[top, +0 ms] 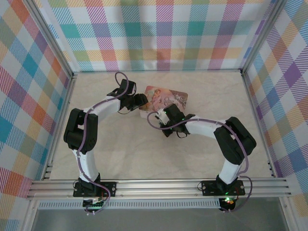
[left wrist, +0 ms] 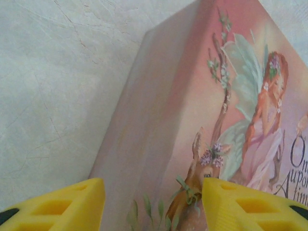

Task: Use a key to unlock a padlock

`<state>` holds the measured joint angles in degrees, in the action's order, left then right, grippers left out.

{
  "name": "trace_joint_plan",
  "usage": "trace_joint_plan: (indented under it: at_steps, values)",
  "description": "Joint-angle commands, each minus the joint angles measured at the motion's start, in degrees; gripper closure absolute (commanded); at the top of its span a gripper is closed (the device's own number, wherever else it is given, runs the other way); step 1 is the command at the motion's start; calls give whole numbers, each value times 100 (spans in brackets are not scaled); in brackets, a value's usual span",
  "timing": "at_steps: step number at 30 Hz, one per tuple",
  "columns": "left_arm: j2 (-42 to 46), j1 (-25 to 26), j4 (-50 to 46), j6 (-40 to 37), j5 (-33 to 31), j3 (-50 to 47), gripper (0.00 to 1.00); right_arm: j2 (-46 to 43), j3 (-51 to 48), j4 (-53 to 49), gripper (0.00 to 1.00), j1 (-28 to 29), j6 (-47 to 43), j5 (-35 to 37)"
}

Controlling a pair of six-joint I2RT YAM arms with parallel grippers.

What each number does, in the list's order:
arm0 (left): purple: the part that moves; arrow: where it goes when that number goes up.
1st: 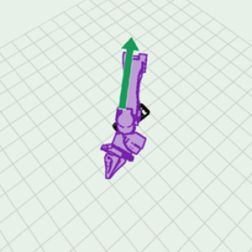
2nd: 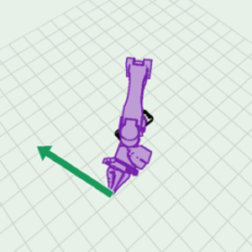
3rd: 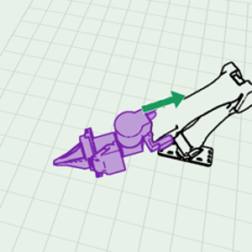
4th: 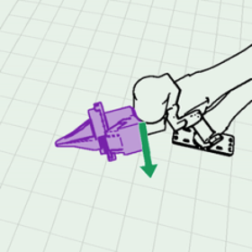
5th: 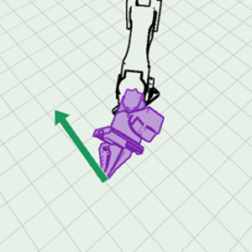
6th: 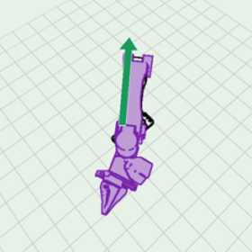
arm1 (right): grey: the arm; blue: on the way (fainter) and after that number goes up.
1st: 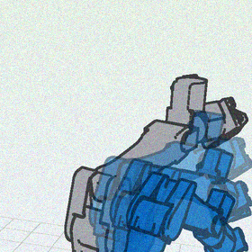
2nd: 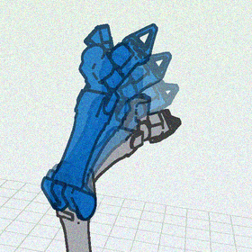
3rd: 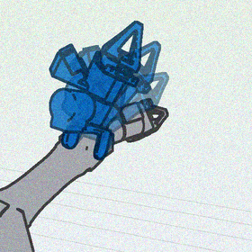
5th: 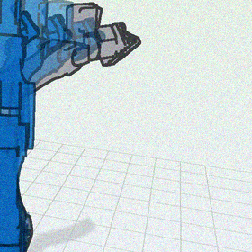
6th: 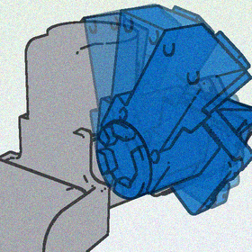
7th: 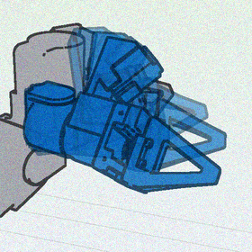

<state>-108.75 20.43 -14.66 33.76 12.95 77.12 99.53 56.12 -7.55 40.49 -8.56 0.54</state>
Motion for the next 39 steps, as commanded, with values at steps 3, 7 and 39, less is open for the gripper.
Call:
trace_joint_plan:
  at_steps: [3, 7, 39]
  values:
    - [82, -65, 20, -1, -30, -81, 45, -354, -83, -272, 100, 37, -511, -108]
    - [40, -65, 48, 13, 48, -73, 45, -310, -14, -347, 100, 93, -664, 5]
    - [-217, 60, 301, 233, 559, -124, 46, -64, 173, 819, 100, 548, -2224, 703]
